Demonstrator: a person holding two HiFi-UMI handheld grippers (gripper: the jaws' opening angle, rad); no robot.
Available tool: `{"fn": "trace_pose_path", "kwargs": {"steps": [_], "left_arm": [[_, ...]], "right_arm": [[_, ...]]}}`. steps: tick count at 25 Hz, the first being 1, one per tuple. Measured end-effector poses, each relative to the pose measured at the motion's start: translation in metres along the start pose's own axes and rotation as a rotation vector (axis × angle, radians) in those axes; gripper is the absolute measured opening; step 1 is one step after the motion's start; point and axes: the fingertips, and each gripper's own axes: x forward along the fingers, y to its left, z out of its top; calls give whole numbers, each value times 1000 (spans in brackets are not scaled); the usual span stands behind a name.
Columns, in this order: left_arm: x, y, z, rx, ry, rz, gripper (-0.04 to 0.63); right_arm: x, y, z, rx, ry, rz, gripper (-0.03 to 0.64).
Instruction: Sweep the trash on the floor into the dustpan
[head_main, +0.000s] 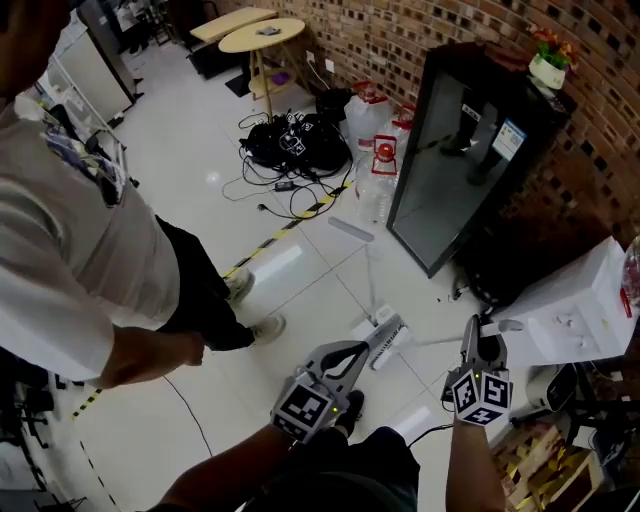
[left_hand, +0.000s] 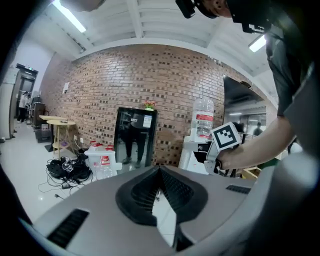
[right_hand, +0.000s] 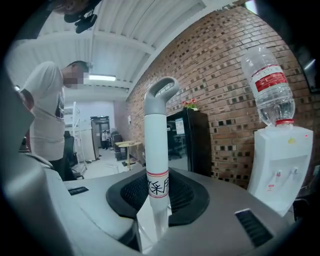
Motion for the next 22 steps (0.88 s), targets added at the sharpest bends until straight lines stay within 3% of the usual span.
{"fn": "trace_pose_path", "kwargs": {"steps": [15, 22], "left_arm": [[20, -91, 74, 78, -82, -157, 9], [29, -160, 106, 88, -107, -269, 9]], "right_arm": [[-145, -41, 120, -98, -163, -74, 103], [-231, -77, 162, -96, -213, -134, 102]]}}
